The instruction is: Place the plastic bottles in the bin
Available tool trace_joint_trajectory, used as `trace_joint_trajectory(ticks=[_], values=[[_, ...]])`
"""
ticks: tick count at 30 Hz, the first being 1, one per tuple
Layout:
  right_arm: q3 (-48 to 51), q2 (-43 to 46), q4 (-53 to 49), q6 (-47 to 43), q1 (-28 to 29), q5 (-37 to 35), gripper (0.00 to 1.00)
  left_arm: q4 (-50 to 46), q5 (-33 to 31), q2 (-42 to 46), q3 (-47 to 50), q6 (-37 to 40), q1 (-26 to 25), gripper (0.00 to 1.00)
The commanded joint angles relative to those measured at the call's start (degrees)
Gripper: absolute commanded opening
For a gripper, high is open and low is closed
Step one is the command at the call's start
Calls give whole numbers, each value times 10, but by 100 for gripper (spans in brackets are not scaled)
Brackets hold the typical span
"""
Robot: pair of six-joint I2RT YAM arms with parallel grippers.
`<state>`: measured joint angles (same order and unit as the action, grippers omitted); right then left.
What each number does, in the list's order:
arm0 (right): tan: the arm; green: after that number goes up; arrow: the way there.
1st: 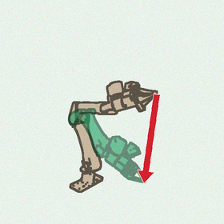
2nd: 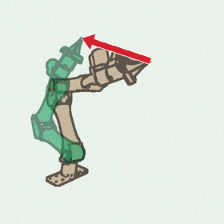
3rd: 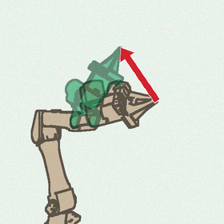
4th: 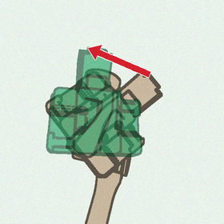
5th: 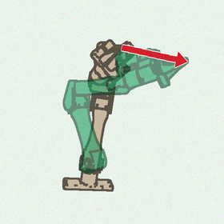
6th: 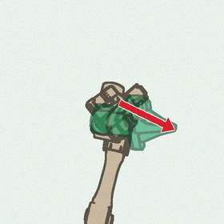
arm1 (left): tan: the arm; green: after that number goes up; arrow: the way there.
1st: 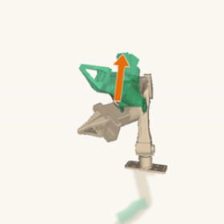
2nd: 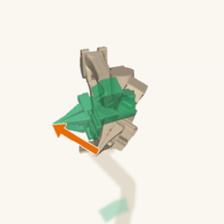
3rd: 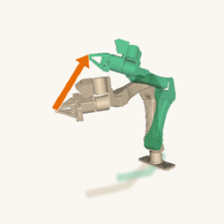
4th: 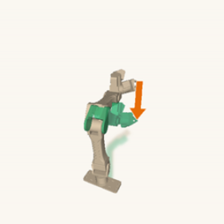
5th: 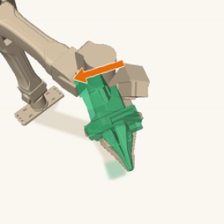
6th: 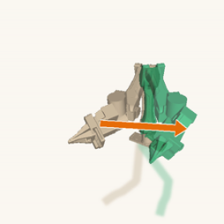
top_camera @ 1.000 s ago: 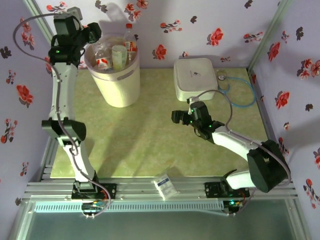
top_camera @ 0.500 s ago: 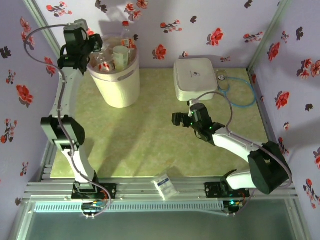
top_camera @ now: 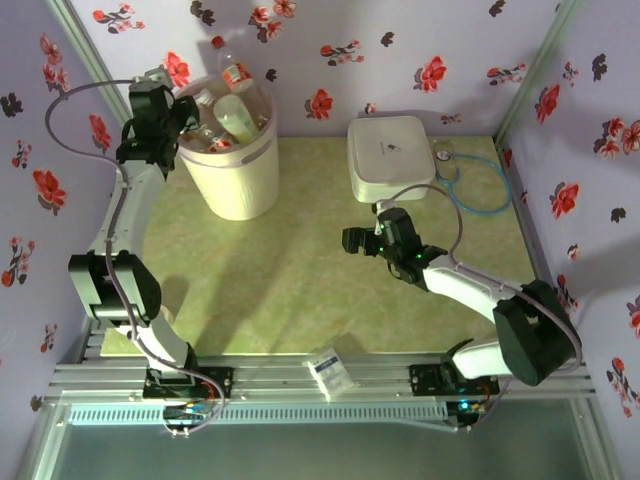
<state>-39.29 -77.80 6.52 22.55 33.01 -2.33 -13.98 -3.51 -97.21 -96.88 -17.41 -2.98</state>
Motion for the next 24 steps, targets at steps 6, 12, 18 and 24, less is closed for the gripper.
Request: trace_joint_trajectory(ticks=[6, 12, 18, 24], values=[[2, 6, 6, -4, 5, -10, 99, -95, 24, -1, 61, -25, -4, 39], [10, 6, 12, -2, 6, -12, 99, -100, 25, 39, 112, -34, -4, 37], [2, -7, 17, -3, 6, -1, 99, -108, 31, 34, 128, -35, -3, 36], [3, 0, 11, -6, 6, -9, 99, -133, 26, 54, 76, -15, 6, 54]])
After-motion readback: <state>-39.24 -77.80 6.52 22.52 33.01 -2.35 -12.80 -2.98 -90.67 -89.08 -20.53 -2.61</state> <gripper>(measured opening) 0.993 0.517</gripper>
